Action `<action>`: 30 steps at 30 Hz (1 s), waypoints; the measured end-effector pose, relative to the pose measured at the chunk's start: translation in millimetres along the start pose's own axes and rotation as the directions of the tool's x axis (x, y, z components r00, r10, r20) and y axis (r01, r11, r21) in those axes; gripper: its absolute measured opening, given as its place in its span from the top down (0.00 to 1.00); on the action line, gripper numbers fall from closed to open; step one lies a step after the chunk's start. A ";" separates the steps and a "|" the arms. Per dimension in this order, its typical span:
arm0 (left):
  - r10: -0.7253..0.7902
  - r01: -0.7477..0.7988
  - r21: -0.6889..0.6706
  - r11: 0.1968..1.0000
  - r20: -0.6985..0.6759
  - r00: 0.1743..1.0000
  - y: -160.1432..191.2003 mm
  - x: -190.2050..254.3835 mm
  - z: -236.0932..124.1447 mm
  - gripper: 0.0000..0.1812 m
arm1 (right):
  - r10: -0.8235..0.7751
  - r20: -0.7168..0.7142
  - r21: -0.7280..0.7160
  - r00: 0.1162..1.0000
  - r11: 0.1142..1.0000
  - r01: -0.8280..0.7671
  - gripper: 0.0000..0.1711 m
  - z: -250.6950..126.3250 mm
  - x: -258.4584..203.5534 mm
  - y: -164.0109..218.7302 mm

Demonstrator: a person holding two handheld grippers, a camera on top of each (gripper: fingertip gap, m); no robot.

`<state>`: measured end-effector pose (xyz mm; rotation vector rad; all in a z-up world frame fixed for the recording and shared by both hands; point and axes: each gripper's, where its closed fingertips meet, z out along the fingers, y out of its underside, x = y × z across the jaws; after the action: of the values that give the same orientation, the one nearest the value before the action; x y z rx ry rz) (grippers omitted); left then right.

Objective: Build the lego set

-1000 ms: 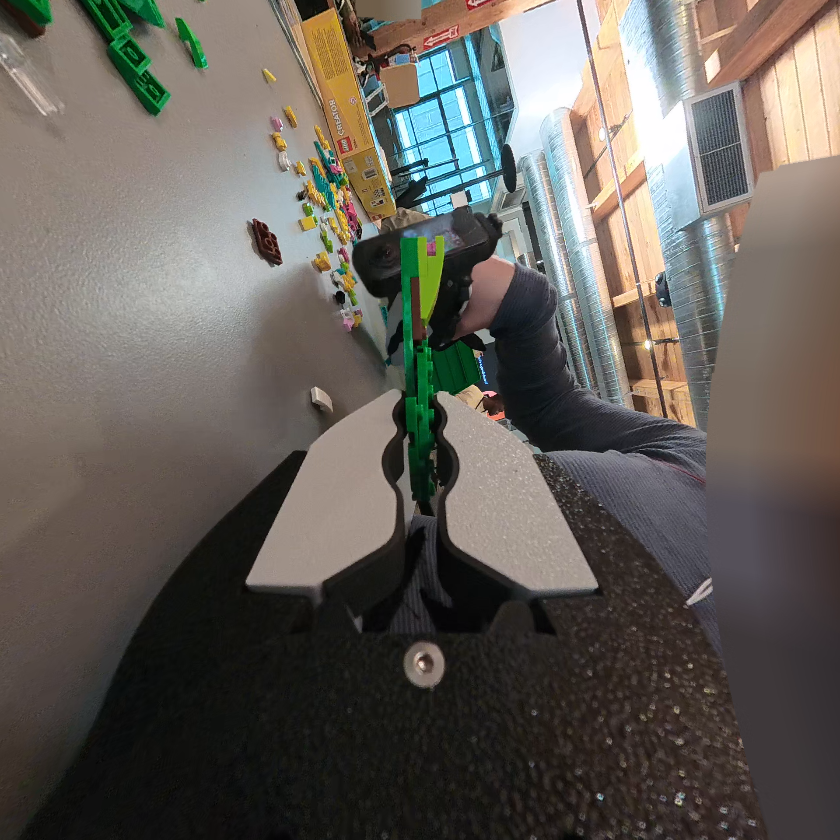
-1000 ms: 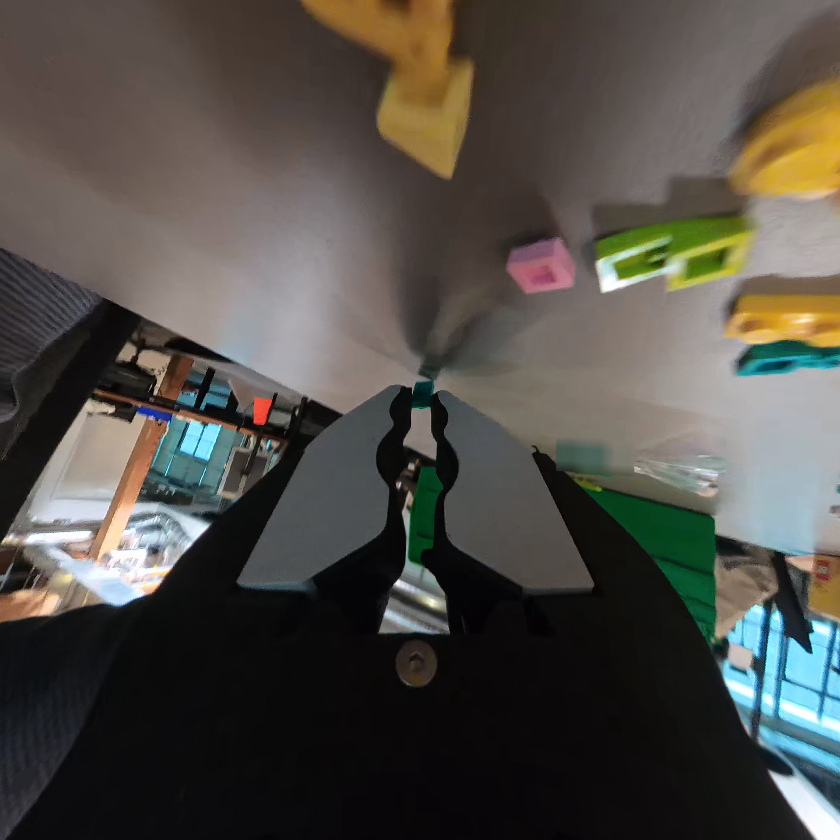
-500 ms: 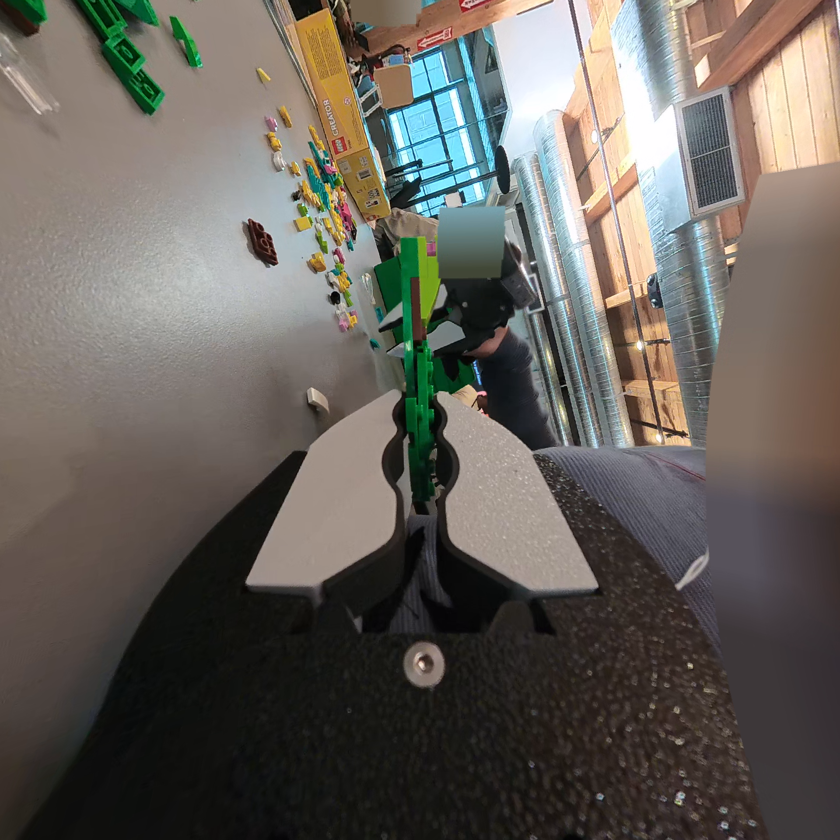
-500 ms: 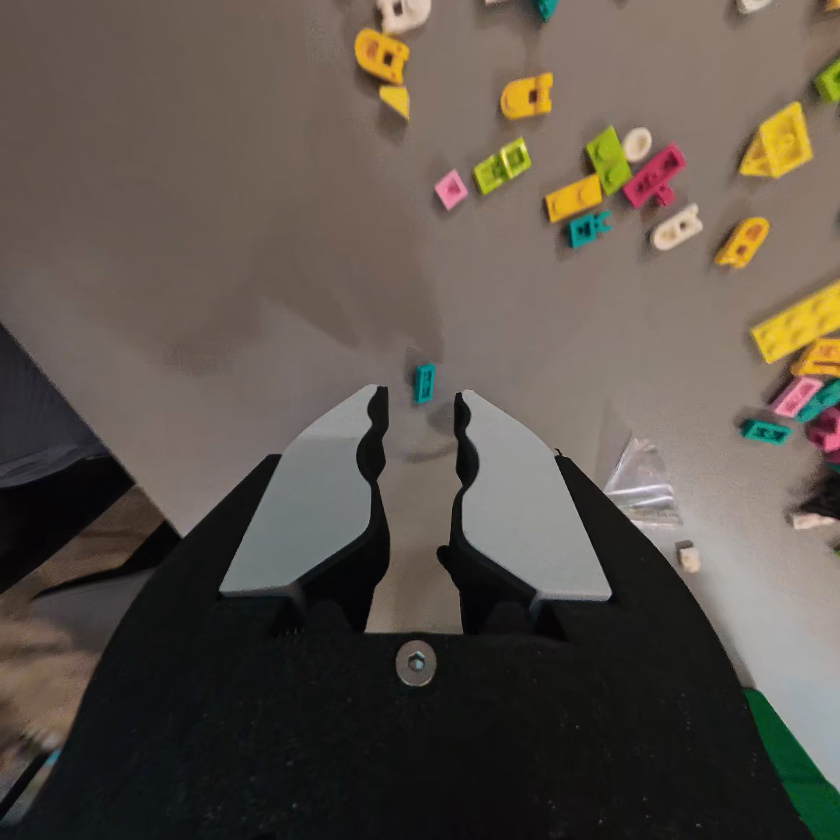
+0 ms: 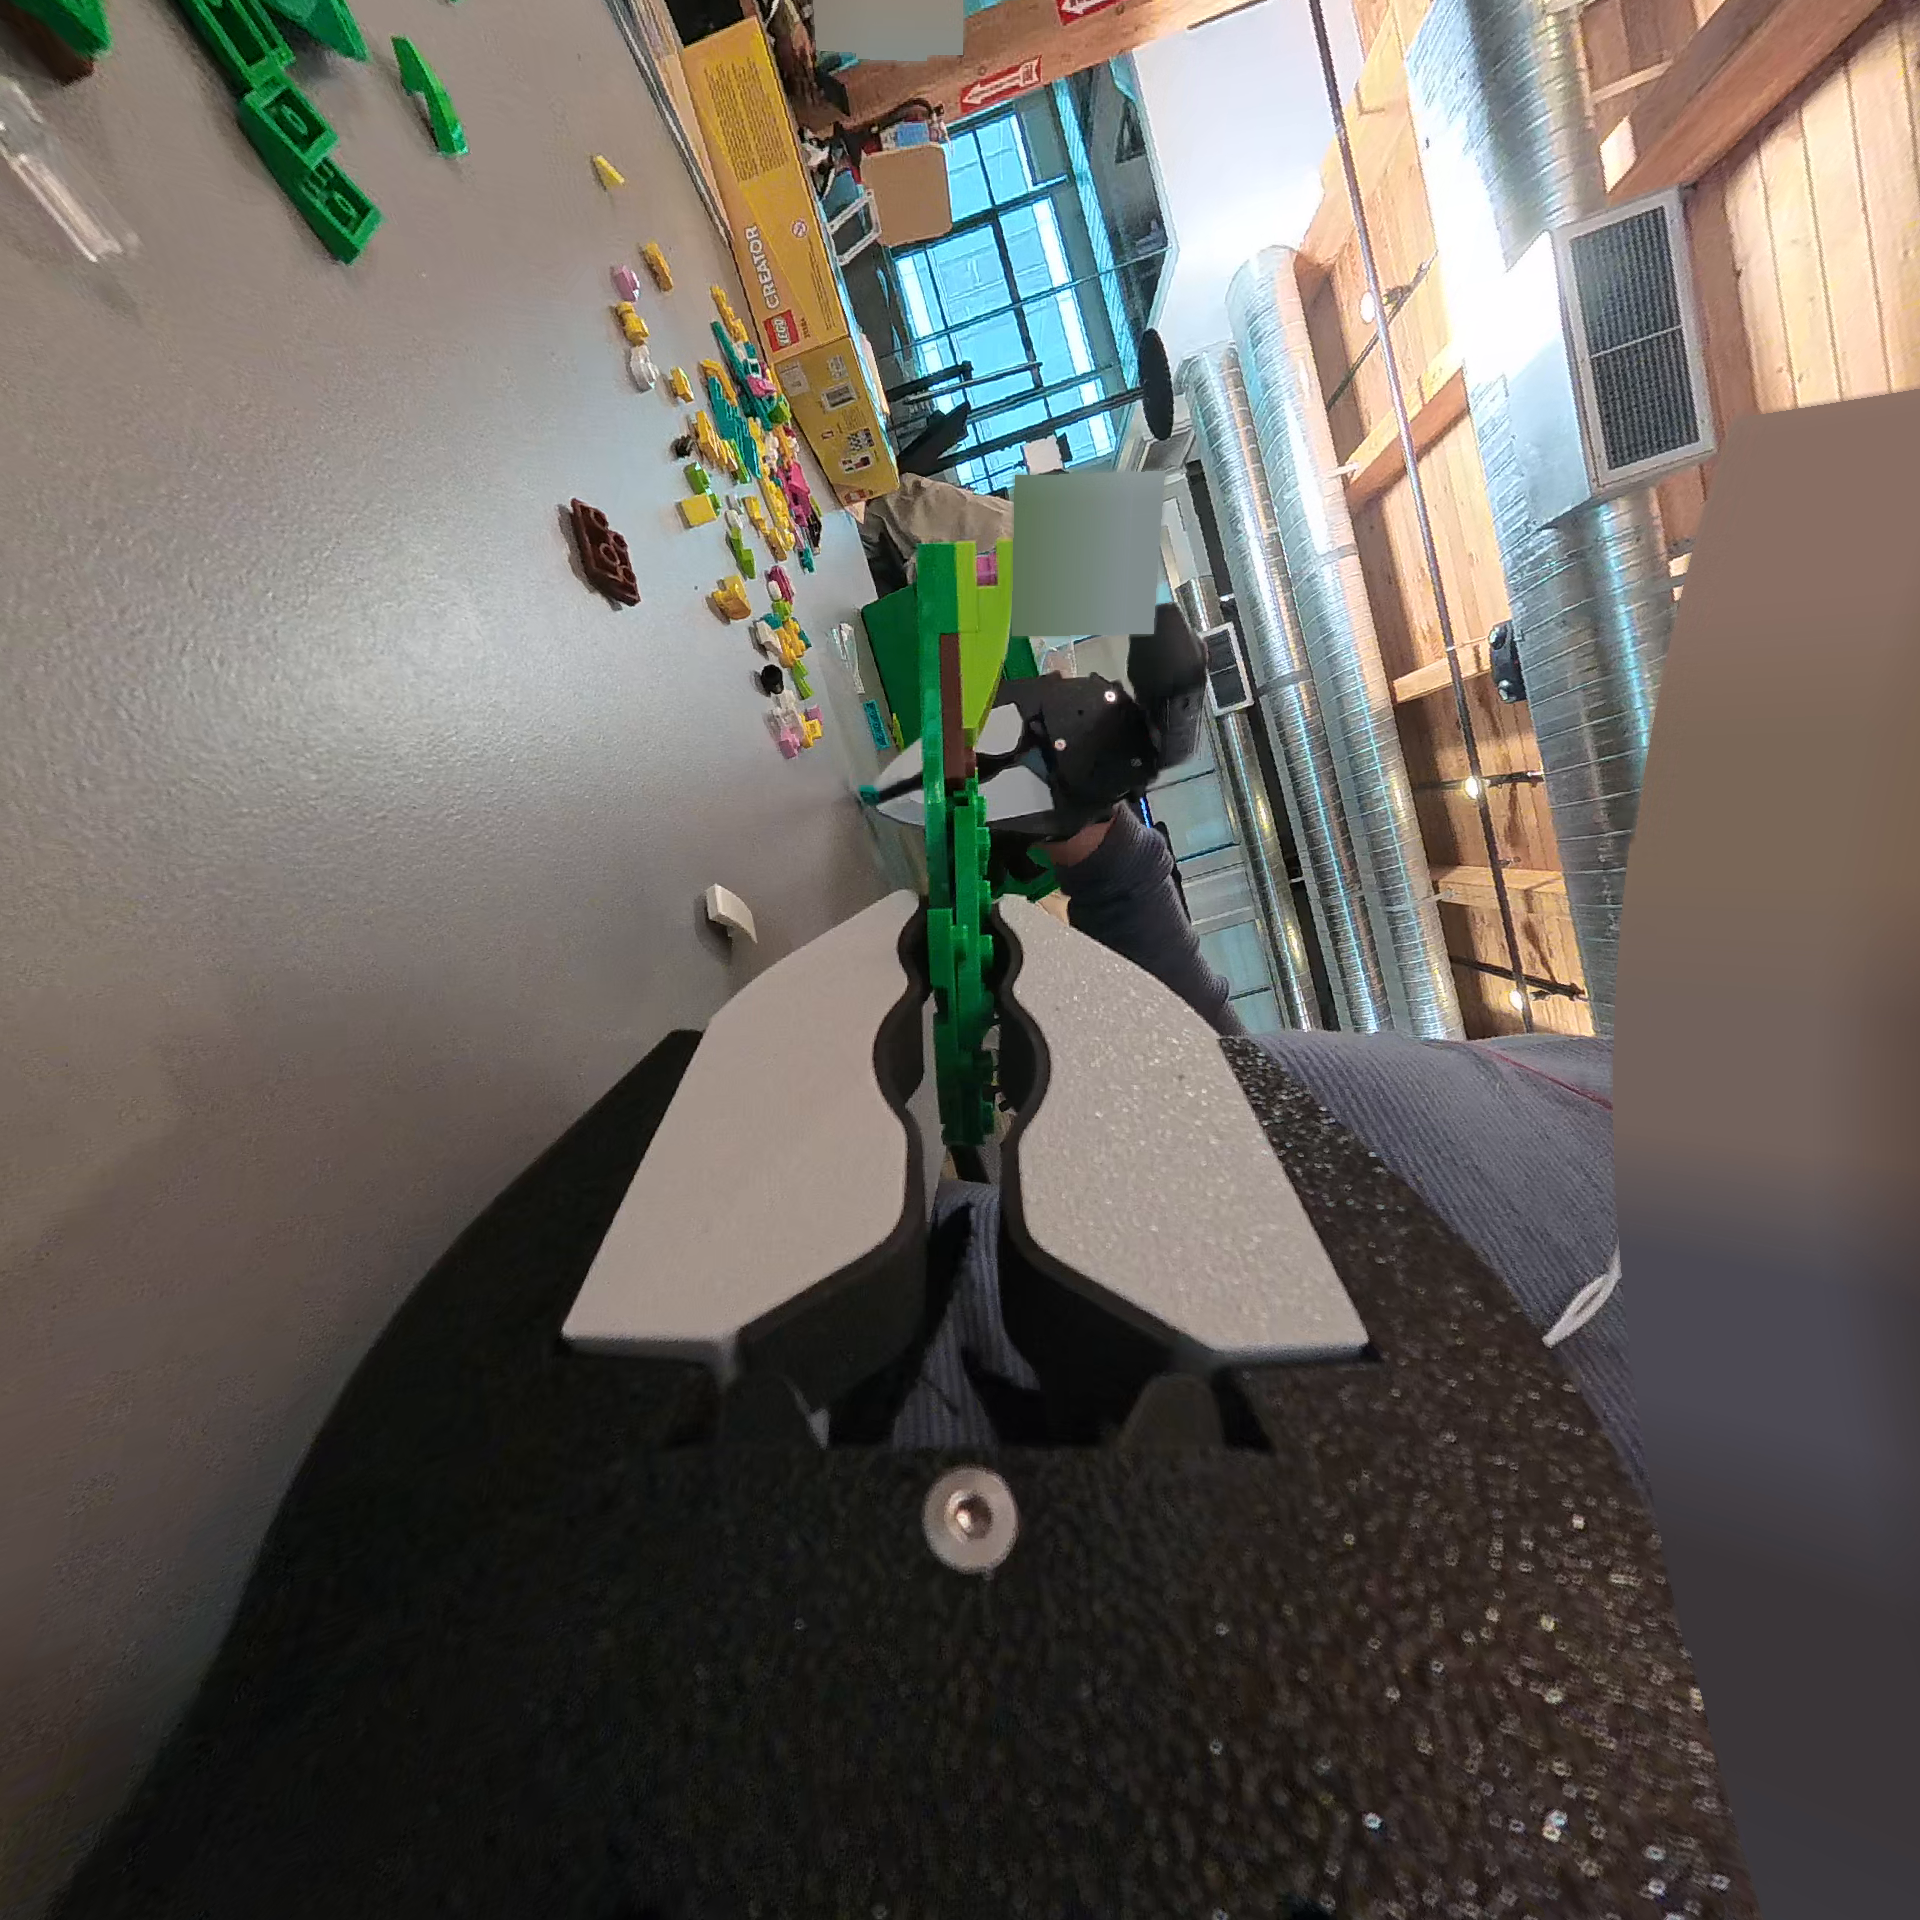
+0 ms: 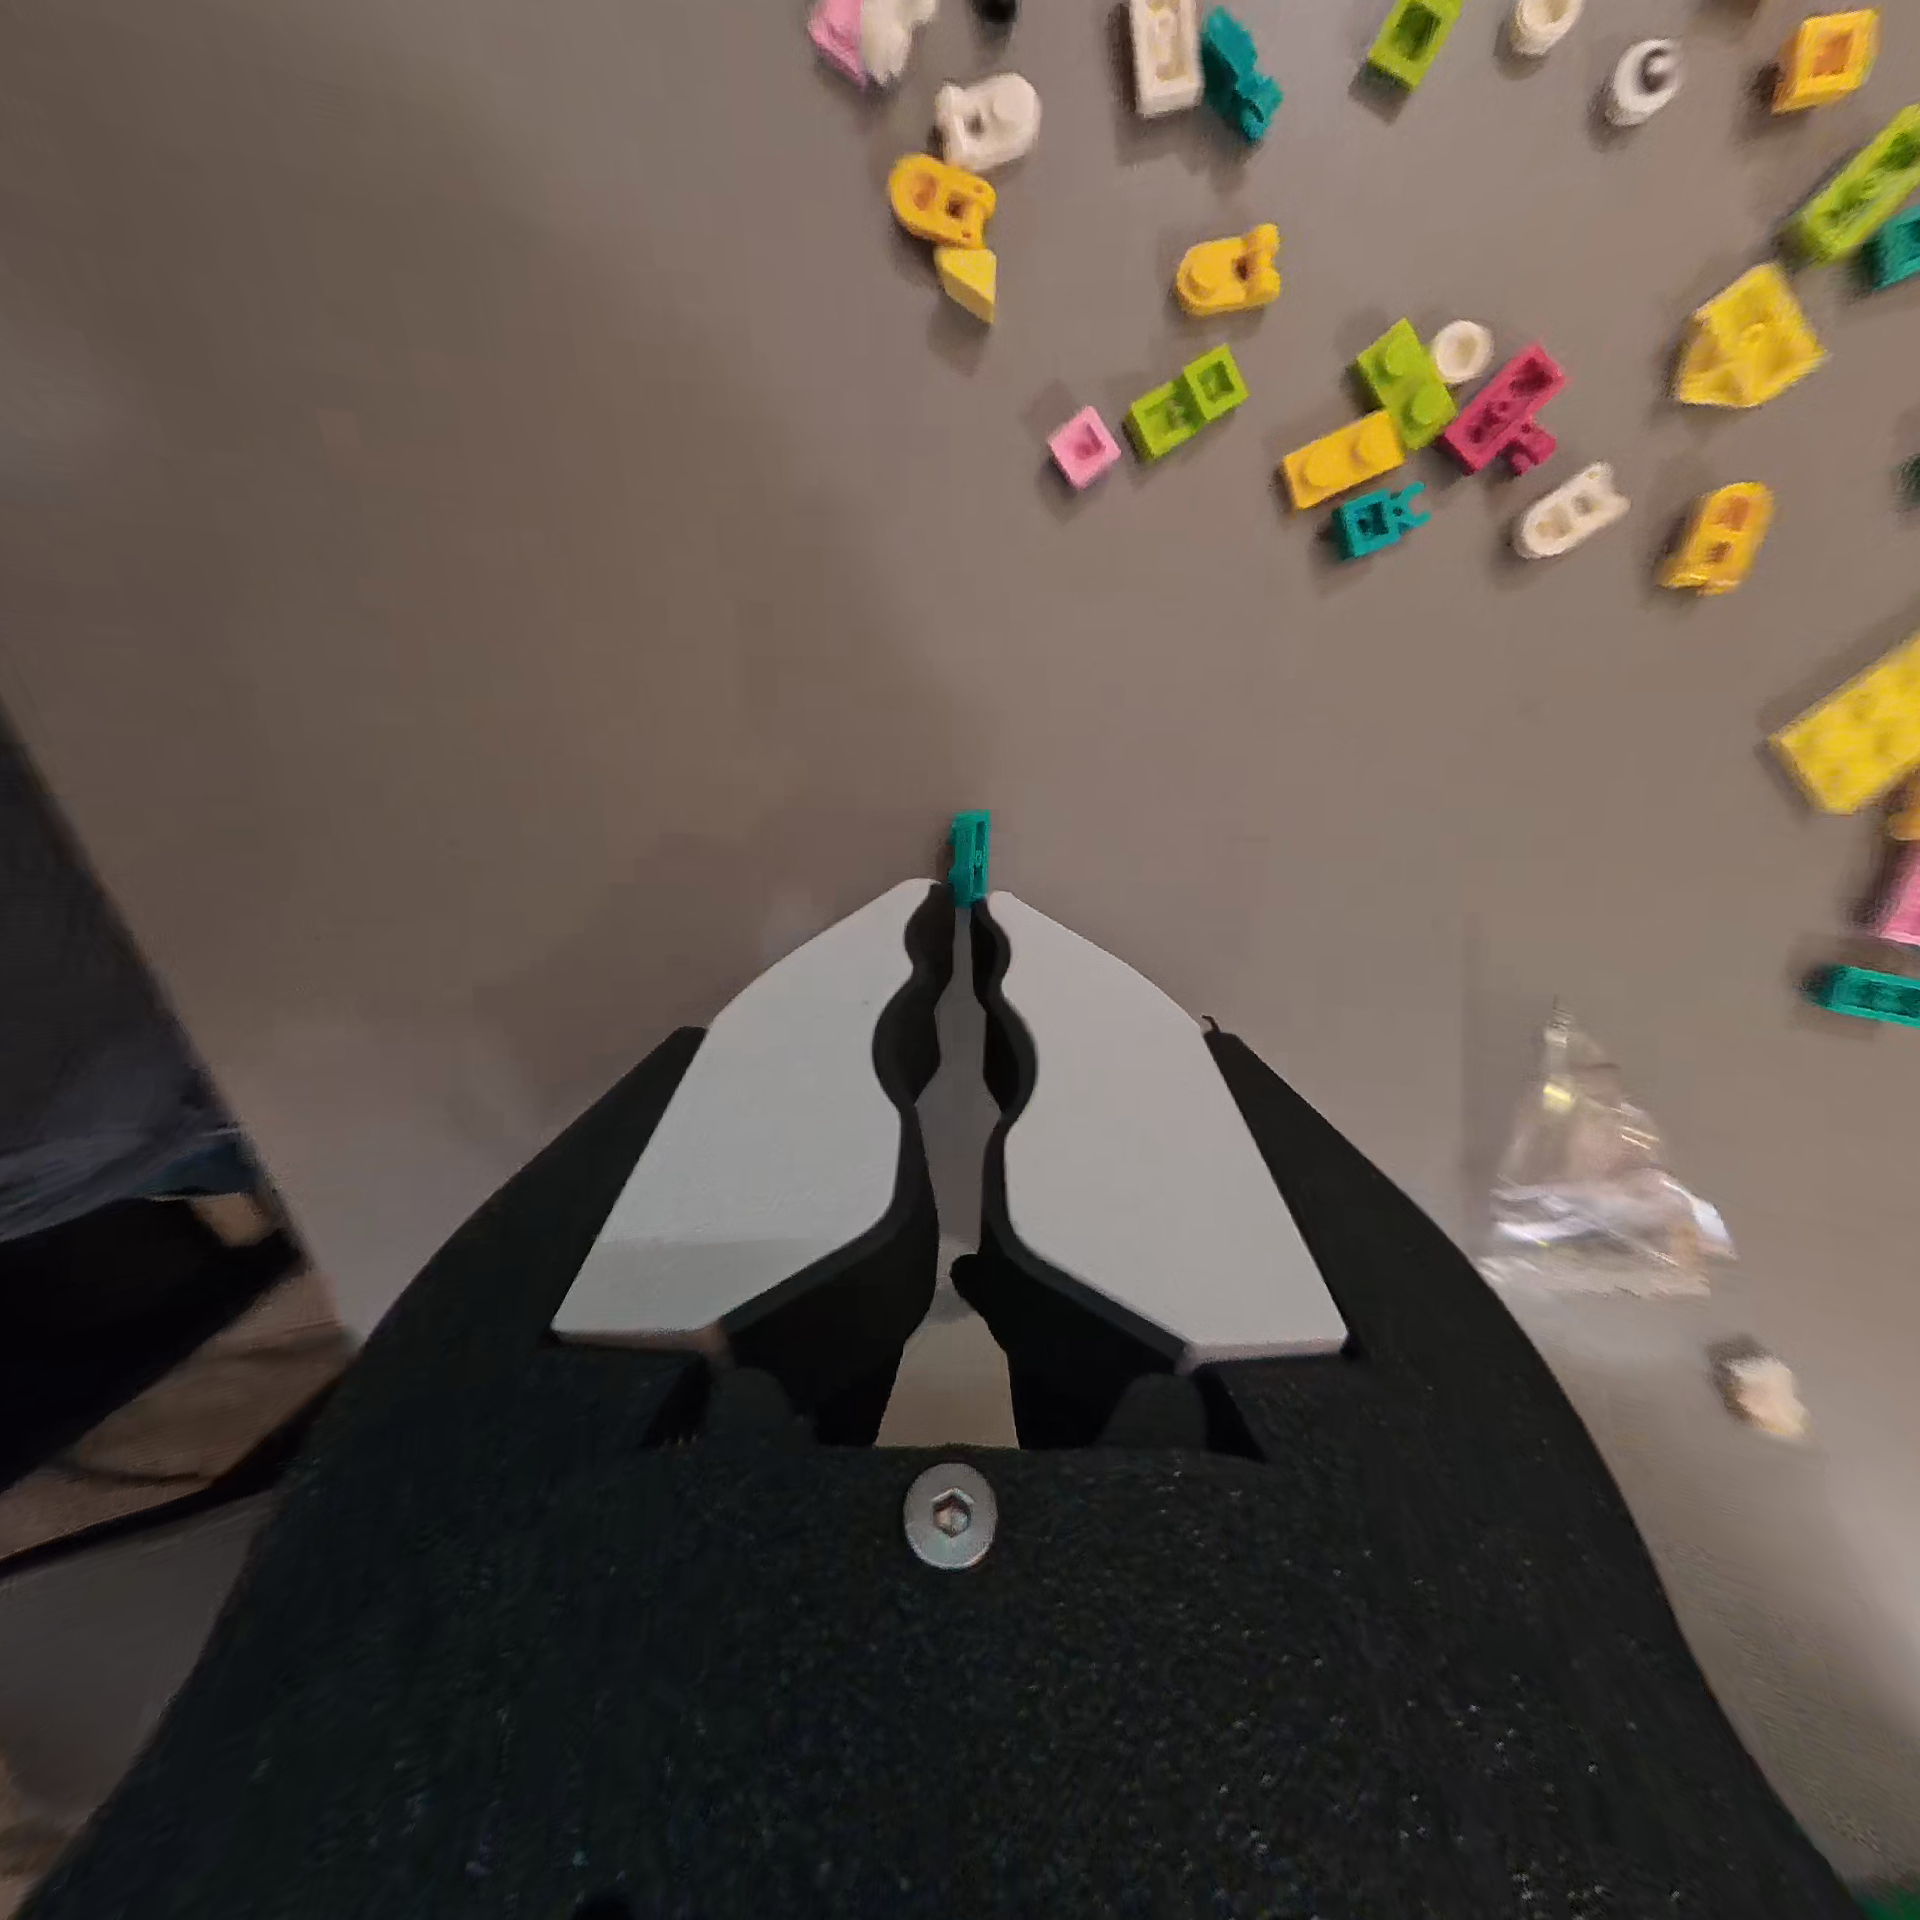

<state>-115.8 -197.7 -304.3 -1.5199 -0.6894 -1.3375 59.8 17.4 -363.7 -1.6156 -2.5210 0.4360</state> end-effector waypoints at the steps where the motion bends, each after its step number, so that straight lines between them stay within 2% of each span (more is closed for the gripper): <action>1: 0.001 -0.001 0.000 1.000 0.001 1.000 0.0 0.0 0.0 0.96 | 0.038 0.089 0.025 0.995 0.999 -0.040 0.99 -0.6 -8.2 -3.3; 3: 0.001 -0.001 -0.001 1.000 0.002 1.000 0.1 -0.1 0.1 0.95 | 0.143 0.316 0.033 0.938 0.986 -0.161 0.99 -4.5 -27.5 -9.6; 5: 0.002 -0.002 -0.002 1.000 0.003 1.000 0.4 -0.2 0.2 0.95 | 0.246 0.482 -0.021 0.841 0.963 -0.269 0.99 -8.5 -38.4 -12.3; 8: 0.003 -0.003 -0.004 1.000 0.005 1.000 0.6 -0.4 0.3 0.95 | 0.353 0.546 -0.139 0.760 0.932 -0.334 0.99 -6.3 -37.8 -6.0; 13: 0.002 -0.002 -0.004 1.000 0.007 1.000 0.7 -0.8 0.5 0.96 | 0.438 0.509 -0.231 0.741 0.899 -0.373 0.98 -1.6 -26.2 1.5; 16: -0.002 0.002 -0.003 1.000 0.010 1.000 0.5 -1.4 0.4 0.96 | 0.430 0.446 -0.204 0.785 0.903 -0.379 0.91 -4.5 -16.7 1.3; 18: -0.003 0.003 0.000 1.000 0.013 1.000 0.0 -1.8 0.3 0.96 | 0.411 0.347 -0.175 0.843 0.911 -0.373 0.88 -5.9 -7.2 4.7; 20: -0.004 0.004 0.000 1.000 0.011 1.000 0.0 -1.6 0.2 0.96 | 0.347 0.227 -0.109 0.910 0.938 -0.330 0.88 -7.4 2.2 5.3; 22: -0.004 0.004 -0.001 1.000 0.009 1.000 0.3 -1.2 0.3 0.96 | 0.226 0.164 -0.017 0.960 0.974 -0.226 0.90 -10.4 -0.9 -1.1; 25: -0.004 0.004 -0.002 1.000 0.005 1.000 0.4 -0.7 0.3 0.96 | 0.072 0.075 0.029 0.995 0.997 -0.074 0.92 -10.6 -8.5 -3.6; 30: -0.001 0.002 -0.003 1.000 0.005 1.000 0.6 -0.5 0.2 0.96 | 0.010 0.099 0.020 0.995 1.000 -0.012 0.95 -1.1 -20.3 -4.6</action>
<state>-115.3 -197.6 -304.9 -1.5257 -0.6921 -1.3368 64.8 -2.6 -360.1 -1.6403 -2.5705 0.5551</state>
